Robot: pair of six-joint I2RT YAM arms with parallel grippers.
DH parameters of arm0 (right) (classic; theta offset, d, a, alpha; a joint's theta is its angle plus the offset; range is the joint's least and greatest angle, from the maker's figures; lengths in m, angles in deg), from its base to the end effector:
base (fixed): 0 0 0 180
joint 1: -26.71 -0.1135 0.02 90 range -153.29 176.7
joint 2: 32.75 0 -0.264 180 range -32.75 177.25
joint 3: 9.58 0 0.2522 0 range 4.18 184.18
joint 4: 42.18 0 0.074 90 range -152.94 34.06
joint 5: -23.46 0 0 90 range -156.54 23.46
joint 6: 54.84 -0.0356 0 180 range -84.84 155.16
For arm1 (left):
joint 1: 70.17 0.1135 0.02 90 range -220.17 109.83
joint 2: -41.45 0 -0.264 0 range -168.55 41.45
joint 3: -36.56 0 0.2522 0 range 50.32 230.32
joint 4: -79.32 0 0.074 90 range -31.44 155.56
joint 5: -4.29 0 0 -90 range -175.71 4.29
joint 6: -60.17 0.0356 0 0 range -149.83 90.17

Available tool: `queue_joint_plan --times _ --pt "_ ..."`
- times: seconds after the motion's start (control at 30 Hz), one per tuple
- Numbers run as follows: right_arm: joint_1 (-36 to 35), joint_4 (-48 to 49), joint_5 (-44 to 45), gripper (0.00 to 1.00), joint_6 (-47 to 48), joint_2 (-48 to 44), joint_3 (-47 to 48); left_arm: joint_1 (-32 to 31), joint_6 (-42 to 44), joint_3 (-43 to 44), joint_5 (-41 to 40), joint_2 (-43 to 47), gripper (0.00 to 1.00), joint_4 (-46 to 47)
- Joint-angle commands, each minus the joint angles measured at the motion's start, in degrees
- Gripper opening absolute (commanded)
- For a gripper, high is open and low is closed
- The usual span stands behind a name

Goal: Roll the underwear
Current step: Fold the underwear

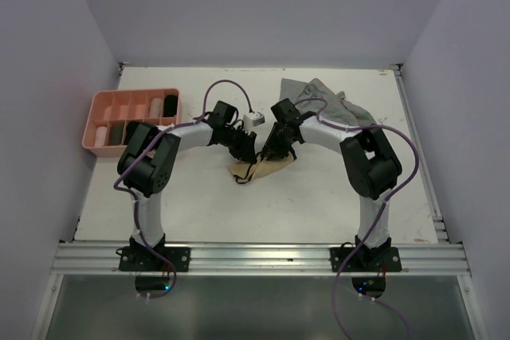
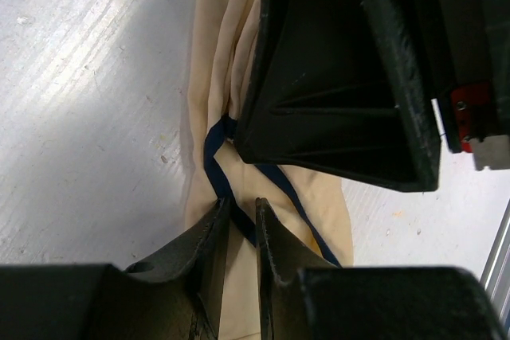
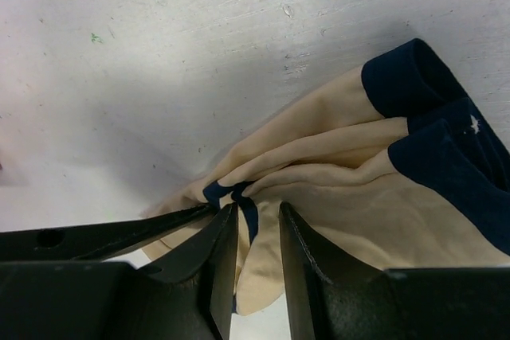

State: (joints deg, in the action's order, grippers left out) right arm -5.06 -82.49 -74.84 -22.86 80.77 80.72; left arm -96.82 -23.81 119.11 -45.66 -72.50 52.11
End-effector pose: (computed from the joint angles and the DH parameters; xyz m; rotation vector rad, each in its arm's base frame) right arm 0.3423 0.2180 0.1584 0.5998 2.7867 0.6196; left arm 0.3429 -0.1977 0.1369 0.9643 2.3650 -1.0389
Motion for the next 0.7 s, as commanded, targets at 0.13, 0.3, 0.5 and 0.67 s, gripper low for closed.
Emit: queue_joint_plan --times 0.13,0.3,0.5,0.67 --pt "-0.3 0.7 2.8 0.32 0.0 2.1 1.4 -1.0 0.1 -1.9 -2.9 -0.9 0.24 -3.2" --pt "-0.3 0.1 3.4 0.18 0.8 3.3 1.6 -1.0 0.3 -1.9 -3.1 -1.0 0.24 -3.3" --pt "-0.3 -0.1 2.2 0.0 1.2 2.3 2.0 -1.0 0.6 -1.6 -3.1 -1.3 0.24 -3.9" --pt "-0.3 1.3 1.1 0.0 0.2 -1.1 1.9 -1.1 0.9 -1.7 -3.3 -1.1 0.24 -3.9"
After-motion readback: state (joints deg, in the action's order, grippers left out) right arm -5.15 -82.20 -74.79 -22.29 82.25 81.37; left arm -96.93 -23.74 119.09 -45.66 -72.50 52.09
